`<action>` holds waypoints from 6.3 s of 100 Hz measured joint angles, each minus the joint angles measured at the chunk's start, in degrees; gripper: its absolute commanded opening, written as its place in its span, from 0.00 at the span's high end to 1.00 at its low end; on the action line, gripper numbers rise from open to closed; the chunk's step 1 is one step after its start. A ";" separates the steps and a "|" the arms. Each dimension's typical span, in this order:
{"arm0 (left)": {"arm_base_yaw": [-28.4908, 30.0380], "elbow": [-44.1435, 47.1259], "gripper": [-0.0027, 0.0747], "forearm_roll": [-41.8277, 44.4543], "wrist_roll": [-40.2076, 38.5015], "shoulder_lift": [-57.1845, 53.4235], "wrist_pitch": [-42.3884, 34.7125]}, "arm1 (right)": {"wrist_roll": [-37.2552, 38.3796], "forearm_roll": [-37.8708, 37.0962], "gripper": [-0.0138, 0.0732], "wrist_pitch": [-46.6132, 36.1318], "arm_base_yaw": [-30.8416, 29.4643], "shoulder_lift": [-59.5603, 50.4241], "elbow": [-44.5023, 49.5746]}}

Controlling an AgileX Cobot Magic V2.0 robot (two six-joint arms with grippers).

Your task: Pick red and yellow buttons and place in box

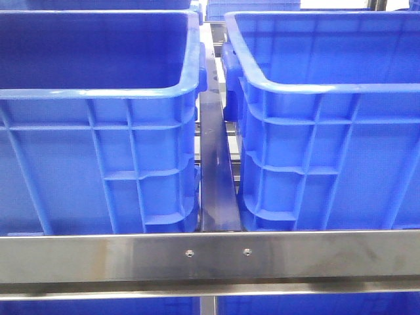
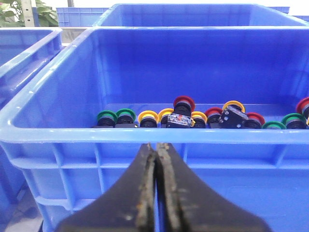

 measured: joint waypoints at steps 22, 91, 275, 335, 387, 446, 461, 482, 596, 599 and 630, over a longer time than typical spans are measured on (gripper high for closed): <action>0.00 0.00 0.99 0.00 0.00 0.00 -0.09 | 0.00 0.00 0.91 0.00 0.00 0.00 0.00; 0.00 -32.74 0.99 0.12 0.00 20.71 24.35 | 0.00 0.00 0.91 0.00 0.00 0.00 0.00; -4.74 -85.51 0.33 3.90 5.29 108.05 46.67 | 0.00 0.00 0.91 0.00 0.00 0.00 0.00; -4.74 -85.64 0.82 3.34 6.00 104.15 46.18 | 0.00 0.00 0.91 0.00 0.00 0.00 0.00; -4.74 -85.64 0.82 -31.96 37.05 89.67 61.34 | 0.00 0.00 0.91 0.00 0.00 0.00 0.00; -19.13 -81.50 0.82 -52.76 45.34 89.67 65.03 | 0.00 0.00 0.91 0.00 0.00 0.00 0.00; -24.67 -81.47 0.82 -52.99 45.58 89.67 65.03 | 0.00 0.00 0.91 0.00 0.00 0.00 0.00; -27.27 -81.47 0.82 -53.07 45.74 89.67 65.13 | 0.00 0.00 0.91 0.00 0.00 0.00 0.00; -27.27 -81.47 0.82 -53.07 45.74 89.67 65.13 | 0.00 0.00 0.89 27.34 0.00 18.67 -26.58; -27.27 -81.47 0.82 -53.07 45.74 89.67 65.13 | 0.00 0.00 0.88 28.60 0.00 20.41 -27.75; -27.27 -81.47 0.82 -53.07 45.74 89.67 65.13 | 0.00 1.58 0.22 39.73 0.00 35.82 -39.37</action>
